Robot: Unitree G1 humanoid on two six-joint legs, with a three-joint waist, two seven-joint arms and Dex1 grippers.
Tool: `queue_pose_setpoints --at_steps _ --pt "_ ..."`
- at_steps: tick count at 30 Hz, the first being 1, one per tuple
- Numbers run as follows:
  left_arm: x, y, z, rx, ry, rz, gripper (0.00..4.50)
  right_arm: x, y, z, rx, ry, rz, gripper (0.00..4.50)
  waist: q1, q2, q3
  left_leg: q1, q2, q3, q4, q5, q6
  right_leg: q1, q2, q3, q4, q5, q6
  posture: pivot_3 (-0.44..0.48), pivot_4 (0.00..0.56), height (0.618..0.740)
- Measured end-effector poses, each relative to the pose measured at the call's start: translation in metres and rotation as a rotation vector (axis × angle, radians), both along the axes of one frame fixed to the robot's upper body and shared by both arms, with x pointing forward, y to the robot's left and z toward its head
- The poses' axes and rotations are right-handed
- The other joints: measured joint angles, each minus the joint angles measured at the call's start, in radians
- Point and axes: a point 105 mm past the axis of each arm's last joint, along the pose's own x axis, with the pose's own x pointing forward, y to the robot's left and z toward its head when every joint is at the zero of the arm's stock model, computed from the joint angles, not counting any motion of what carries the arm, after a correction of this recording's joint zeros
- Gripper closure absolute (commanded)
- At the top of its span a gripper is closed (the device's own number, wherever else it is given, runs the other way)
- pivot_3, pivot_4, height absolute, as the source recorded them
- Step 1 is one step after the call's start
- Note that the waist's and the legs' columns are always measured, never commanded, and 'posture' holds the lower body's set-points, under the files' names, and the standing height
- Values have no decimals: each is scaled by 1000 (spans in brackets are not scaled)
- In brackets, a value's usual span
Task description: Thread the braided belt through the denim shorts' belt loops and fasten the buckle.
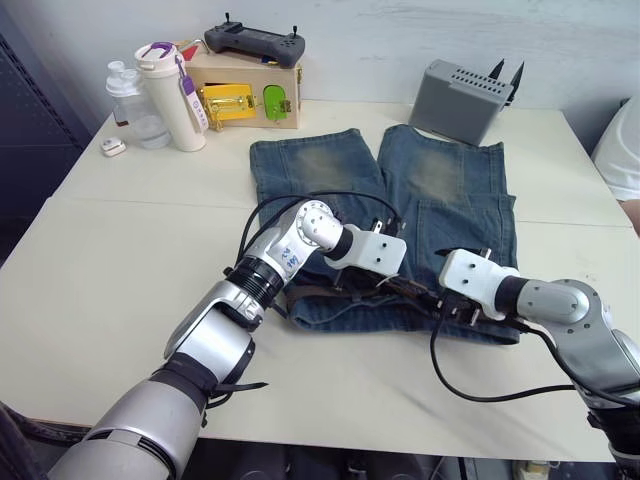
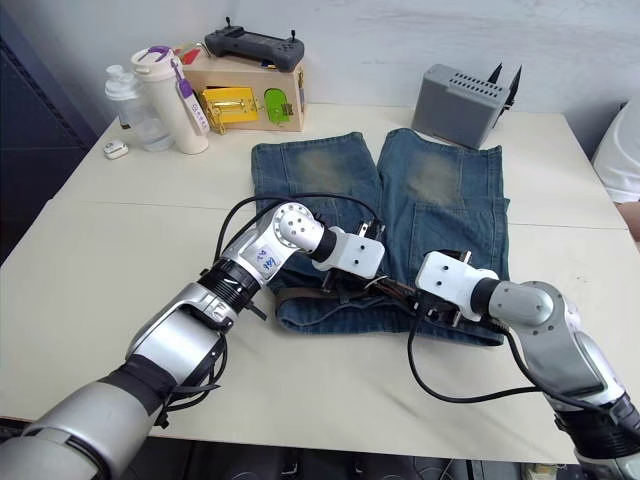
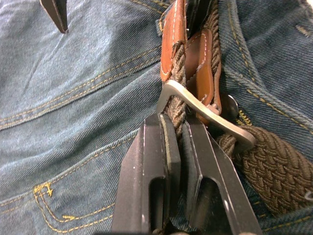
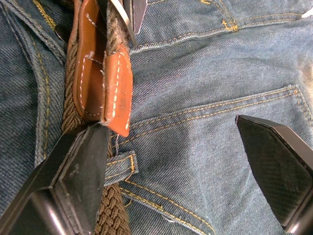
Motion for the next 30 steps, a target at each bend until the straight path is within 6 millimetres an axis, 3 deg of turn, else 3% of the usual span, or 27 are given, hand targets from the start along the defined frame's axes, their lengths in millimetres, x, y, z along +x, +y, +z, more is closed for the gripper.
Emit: queue_pose_setpoints --at_steps 7,8,11,17,18,21,24,27,30 --pt "1 2 0 -3 6 11 4500 2 7 -5 16 3 2 2830 -5 0 0 0 0 0 0 0 0 0 0 0 1 0 0 0 150 735" --pt "2 3 0 -3 6 11 4500 2 8 -5 22 3 1 3373 -5 0 0 0 0 0 0 0 0 0 0 0 1 0 0 0 150 735" --pt "1 1 1 -12 8 9 4500 4 19 -3 73 -11 27 4374 -3 0 0 0 0 0 0 0 0 0 0 0 1 0 0 0 150 735" --pt "3 3 2 -21 8 24 4500 5 24 -4 80 0 42 4453 0 0 0 0 0 0 1 0 0 0 0 0 1 0 0 0 150 735" --pt "4 4 3 -26 8 31 3649 6 24 -4 80 -1 42 4500 0 0 0 0 0 0 1 0 0 0 0 0 1 0 0 0 150 735" --pt "6 2 7 -98 89 88 2619 7 24 -2 80 -8 44 4500 0 0 0 0 0 0 1 0 0 0 0 0 1 0 0 0 150 735" --pt "8 13 27 -192 130 134 1585 8 24 -2 78 -13 51 4500 -2 0 0 0 0 0 1 0 -1 -1 0 0 1 0 0 0 150 735" --pt "2 28 54 -256 175 136 1585 8 22 -3 74 -13 52 4500 -4 0 0 0 0 0 1 1 -1 -1 0 0 2 0 0 0 150 735" --pt "-2 51 60 -288 241 165 1585 7 20 -2 63 -14 55 4500 -10 1 0 0 1 0 0 1 -2 -1 0 0 2 0 0 0 150 735"
